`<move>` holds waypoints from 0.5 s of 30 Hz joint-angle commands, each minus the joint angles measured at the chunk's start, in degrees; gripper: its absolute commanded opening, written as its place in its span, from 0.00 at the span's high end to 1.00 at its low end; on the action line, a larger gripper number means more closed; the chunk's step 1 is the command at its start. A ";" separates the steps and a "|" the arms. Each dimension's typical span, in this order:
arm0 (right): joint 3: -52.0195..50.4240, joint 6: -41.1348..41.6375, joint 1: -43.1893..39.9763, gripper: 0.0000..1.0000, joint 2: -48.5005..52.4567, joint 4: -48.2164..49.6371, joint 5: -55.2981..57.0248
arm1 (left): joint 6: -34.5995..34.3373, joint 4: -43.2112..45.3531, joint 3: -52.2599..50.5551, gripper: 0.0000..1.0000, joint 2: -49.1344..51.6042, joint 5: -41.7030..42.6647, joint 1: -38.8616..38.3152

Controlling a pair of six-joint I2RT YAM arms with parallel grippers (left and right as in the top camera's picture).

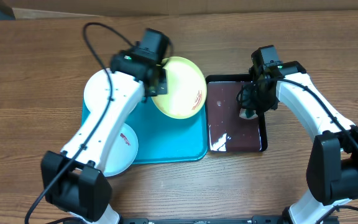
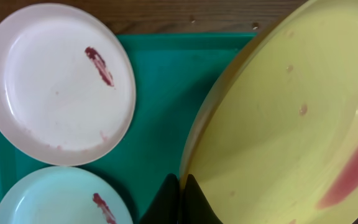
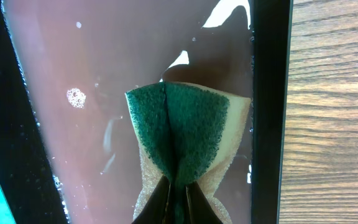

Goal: Clean dirty plates on tray and stack at the side
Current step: 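Grip the yellow plate rim with the left gripper and lift it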

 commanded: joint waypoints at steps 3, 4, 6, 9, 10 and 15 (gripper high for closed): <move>-0.42 -0.35 -0.15 0.96 -0.17 0.37 -0.11 | -0.24 2.25 1.95 0.96 -1.88 -13.38 -7.02; -0.74 -0.35 -0.15 0.96 -0.17 0.42 -0.11 | -0.24 2.93 1.95 0.96 -1.88 -15.67 -8.33; -0.90 -0.35 -0.15 0.96 -0.17 0.37 -0.09 | -0.24 3.91 1.95 0.96 -1.88 -18.32 -9.97; -0.90 -0.35 -0.15 0.96 -0.17 0.39 -0.11 | -0.20 5.75 1.95 0.96 -1.88 -22.47 -12.44; -0.90 -0.35 -0.15 0.96 -0.17 0.39 -0.09 | -0.20 6.38 1.95 0.96 -1.88 -23.91 -13.29; -0.90 -0.35 -0.15 0.96 -0.17 0.37 -0.09 | -0.13 8.20 1.95 0.96 -1.88 -31.82 -17.22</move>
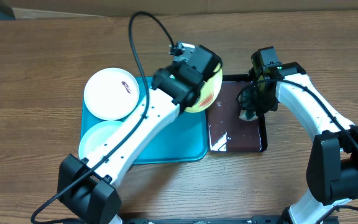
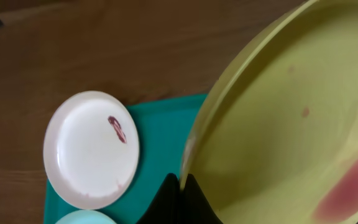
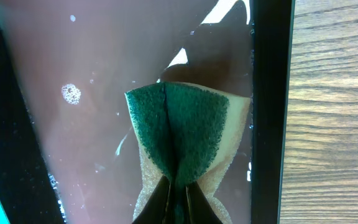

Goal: Clean dirty plates on tray and stack at the side
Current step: 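Grip the yellow plate rim with the left gripper and lift it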

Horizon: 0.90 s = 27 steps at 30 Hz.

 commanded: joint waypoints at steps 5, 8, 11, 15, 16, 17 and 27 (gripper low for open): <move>-0.20 -0.35 -0.15 0.96 -0.17 0.31 -0.09 | 0.94 4.15 1.66 0.96 -1.88 -15.98 -5.18; -0.20 -0.35 -0.15 0.96 -0.17 0.33 -0.09 | 3.87 7.61 1.66 0.96 -1.88 -16.83 -6.62; -0.20 -0.35 -0.15 0.96 -0.17 0.31 -0.09 | 5.73 10.62 1.66 0.96 -1.88 -17.68 -7.41; -0.20 -0.37 -0.15 0.96 -0.17 0.28 -0.09 | 6.36 13.79 1.68 0.96 -1.88 -20.90 -7.50; -0.20 -0.35 -0.15 0.96 -0.17 0.31 -0.09 | 6.69 14.25 1.66 0.96 -1.88 -21.16 -7.50; -0.20 -0.35 -0.15 0.96 -0.17 0.31 -0.09 | 7.23 14.88 1.66 0.96 -1.88 -21.24 -7.50; -0.20 -0.35 -0.15 0.96 -0.17 0.33 -0.09 | 7.63 19.89 1.68 0.96 -1.88 -26.29 -7.82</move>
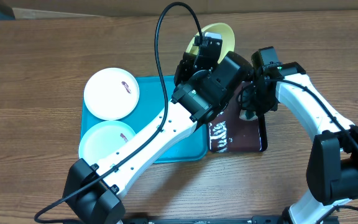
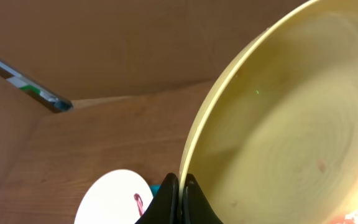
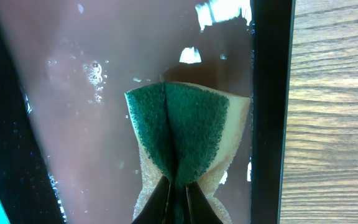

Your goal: Clean dirty plates on tray and stack at the side

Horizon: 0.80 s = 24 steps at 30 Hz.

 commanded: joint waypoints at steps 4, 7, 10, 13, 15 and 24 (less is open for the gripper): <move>-0.20 -0.37 -0.15 0.96 -0.17 0.31 -0.09 | 1.66 2.40 1.66 0.96 -1.88 -5.51 -1.16; -0.20 -0.37 -0.15 0.96 -0.17 0.33 -0.09 | 6.99 4.17 1.66 0.96 -1.88 -8.04 -1.81; -0.20 -0.37 -0.15 0.96 -0.17 0.33 -0.09 | 7.96 4.61 1.66 0.96 -1.88 -7.76 -2.67; -0.20 -0.35 -0.15 0.96 -0.17 0.33 -0.11 | 12.17 6.12 1.66 0.96 -1.88 -8.92 -3.56; -0.20 -0.17 -0.15 0.96 -0.17 0.37 -0.09 | 13.79 7.65 1.66 0.96 -1.88 -9.18 -4.17; 0.59 -0.26 -0.76 0.96 -0.20 1.16 -3.52 | 15.26 11.98 1.66 0.96 -1.88 -9.40 -4.59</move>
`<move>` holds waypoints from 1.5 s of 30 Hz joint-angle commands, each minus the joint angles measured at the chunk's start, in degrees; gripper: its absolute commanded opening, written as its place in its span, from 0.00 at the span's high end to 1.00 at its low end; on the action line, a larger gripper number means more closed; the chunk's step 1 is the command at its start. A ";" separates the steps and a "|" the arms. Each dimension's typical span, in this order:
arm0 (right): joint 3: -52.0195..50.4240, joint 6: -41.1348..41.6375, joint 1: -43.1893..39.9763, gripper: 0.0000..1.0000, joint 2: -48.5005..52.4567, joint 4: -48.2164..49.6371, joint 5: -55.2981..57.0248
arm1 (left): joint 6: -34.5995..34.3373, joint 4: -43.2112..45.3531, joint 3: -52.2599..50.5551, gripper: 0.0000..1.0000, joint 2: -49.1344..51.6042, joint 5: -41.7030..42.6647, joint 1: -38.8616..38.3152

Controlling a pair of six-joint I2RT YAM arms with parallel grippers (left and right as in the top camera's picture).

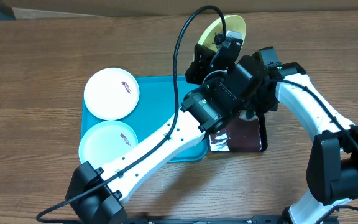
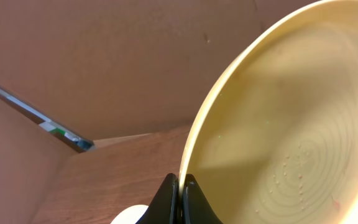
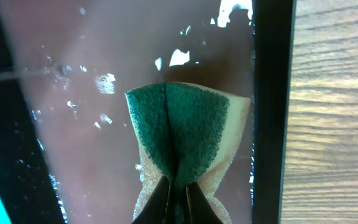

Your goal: Clean dirty plates on tray and stack at the side

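My left gripper [image 2: 180, 186] is shut on the rim of a yellow plate [image 2: 278, 124], held nearly upright; from overhead the yellow plate [image 1: 224, 31] shows beyond the far end of the black basin [image 1: 261, 142] of reddish water. The right gripper [image 3: 178, 190] is shut on a green-and-yellow sponge [image 3: 188, 134] hanging over the water at the basin's right side. Two dirty plates lie on the teal tray [image 1: 157, 112]: a white plate [image 1: 110, 93] with a red smear at the far left and a pale blue plate [image 1: 106, 140] with a smear in front of it.
The left arm [image 1: 166, 137] stretches across the tray and covers most of the basin. Bare wooden table [image 1: 36, 68] surrounds the tray and basin. A cardboard wall [image 2: 92, 56] rises behind the table.
The left gripper has carried the yellow plate a little further right and tilted it more upright; drops now cling to the plate's face. The water ripples more. The right gripper and sponge stayed put.
The left gripper first held the smeared yellow plate over the tray's far right corner, then at the basin's left edge, then raised over the basin's far end. Now it stands almost on edge there, wet. The right gripper held the sponge over the basin throughout.
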 commanded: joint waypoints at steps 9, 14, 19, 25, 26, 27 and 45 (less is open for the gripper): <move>10.12 -3.52 -7.85 0.96 -0.42 -4.74 -13.33 | 1.20 0.46 1.64 0.96 -1.88 -1.81 -0.15; 10.88 -7.98 -14.62 0.96 -0.39 -5.73 -26.53 | 1.57 0.48 1.64 0.96 -1.88 1.42 -0.15; 10.84 -7.93 -23.17 0.96 -0.39 -5.64 -30.93 | 3.85 0.50 1.64 0.96 -1.88 5.97 -0.83; 10.45 -7.96 -32.30 0.96 -0.39 -5.20 -36.09 | 10.91 2.40 1.64 0.96 -1.88 6.03 -2.23; 10.14 -7.93 -33.70 0.96 -0.39 -4.98 -37.03 | 12.87 3.37 1.64 0.96 -1.88 5.14 -2.64; 10.03 -7.93 -34.40 0.96 -0.39 -4.96 -37.35 | 14.56 4.35 1.64 0.96 -1.88 4.04 -3.13; 9.40 -7.93 -36.02 0.96 -0.33 -4.46 -37.51 | 51.52 36.37 1.64 0.96 -1.88 -4.39 -12.39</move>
